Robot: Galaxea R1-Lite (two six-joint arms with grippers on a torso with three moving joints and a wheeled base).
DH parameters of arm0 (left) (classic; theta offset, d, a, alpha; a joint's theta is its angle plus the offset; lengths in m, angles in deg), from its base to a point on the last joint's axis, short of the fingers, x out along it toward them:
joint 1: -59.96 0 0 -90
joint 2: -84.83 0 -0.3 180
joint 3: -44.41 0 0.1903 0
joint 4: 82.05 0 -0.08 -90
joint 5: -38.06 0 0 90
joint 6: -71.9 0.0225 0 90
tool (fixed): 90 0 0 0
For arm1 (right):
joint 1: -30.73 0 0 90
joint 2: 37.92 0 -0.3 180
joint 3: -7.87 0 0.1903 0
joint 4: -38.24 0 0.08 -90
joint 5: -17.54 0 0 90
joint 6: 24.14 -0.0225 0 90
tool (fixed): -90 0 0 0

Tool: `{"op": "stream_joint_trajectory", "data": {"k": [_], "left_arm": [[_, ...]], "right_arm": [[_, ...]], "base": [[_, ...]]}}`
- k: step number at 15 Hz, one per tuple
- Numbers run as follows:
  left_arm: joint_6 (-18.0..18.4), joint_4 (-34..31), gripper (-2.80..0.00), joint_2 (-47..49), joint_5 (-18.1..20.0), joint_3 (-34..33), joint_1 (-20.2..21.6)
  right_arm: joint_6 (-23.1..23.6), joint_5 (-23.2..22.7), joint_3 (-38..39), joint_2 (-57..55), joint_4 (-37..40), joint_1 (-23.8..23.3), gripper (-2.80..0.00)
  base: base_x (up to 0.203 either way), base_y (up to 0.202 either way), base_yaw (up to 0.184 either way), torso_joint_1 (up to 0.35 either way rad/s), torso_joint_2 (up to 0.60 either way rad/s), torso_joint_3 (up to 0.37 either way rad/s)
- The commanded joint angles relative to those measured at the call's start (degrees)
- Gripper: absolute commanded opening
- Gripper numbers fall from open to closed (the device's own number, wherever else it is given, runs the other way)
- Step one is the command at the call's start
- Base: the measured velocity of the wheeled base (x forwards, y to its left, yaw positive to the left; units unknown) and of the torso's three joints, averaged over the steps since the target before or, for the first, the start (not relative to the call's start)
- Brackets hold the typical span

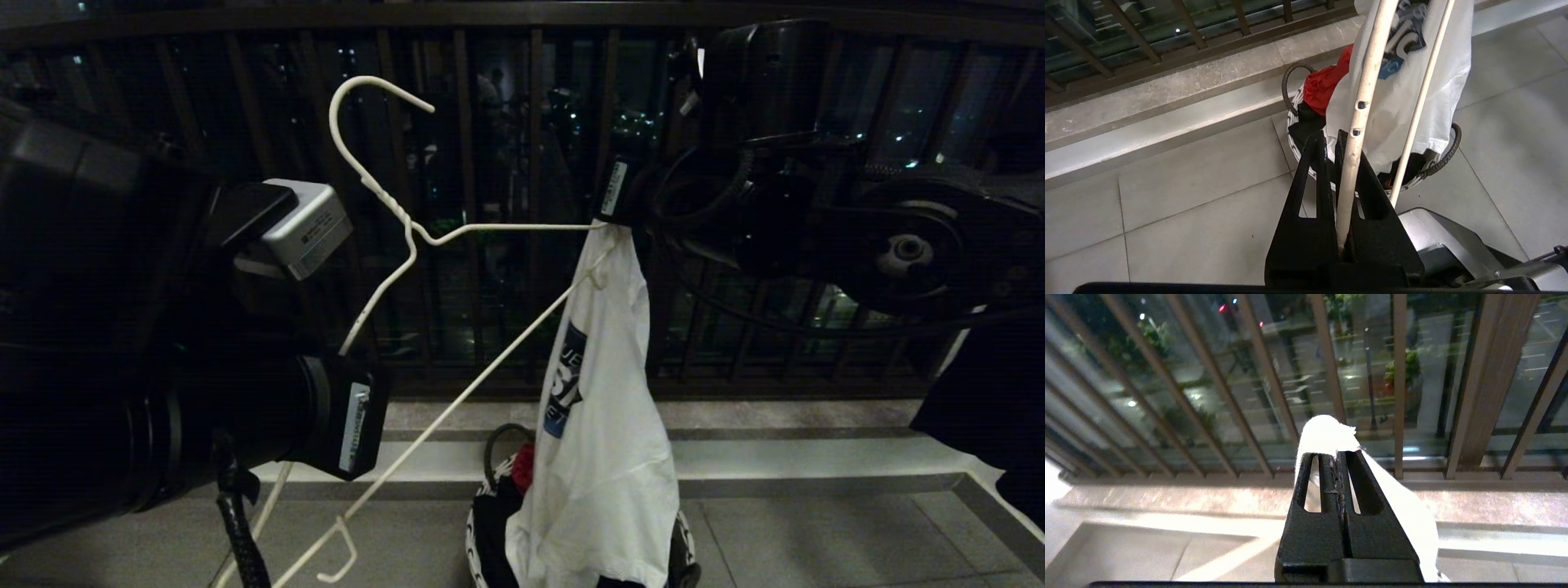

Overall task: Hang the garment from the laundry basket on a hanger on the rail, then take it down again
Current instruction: Hang the clothes on the clothes rack

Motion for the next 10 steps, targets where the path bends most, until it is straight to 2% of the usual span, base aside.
{"op": "stream_joint_trajectory", "data": {"k": [1,6,10], "left_arm": [[-0.1,-0.1,-2.80,0.1,-2.7,0.3,0.0],[-0.1,-0.1,-2.80,0.6,-5.3,0.6,0.0],[-0.1,-0.2,-2.80,1.1,-5.6,0.2,-0.2]], "right_arm": [[-0.1,0.1,0.0,2.0,1.7,0.8,-2.80],[-2.0,-0.3,0.1,3.5,6.0,3.4,-2.80],[-4.1,-3.9,1.1,3.5,6.2,5.7,-2.80]], "base": [[0.000,0.000,0.000,0.000,0.00,0.000],[0.000,0.000,0.000,0.000,0.00,0.000],[0.000,0.000,0.000,0.000,0.00,0.000]]}}
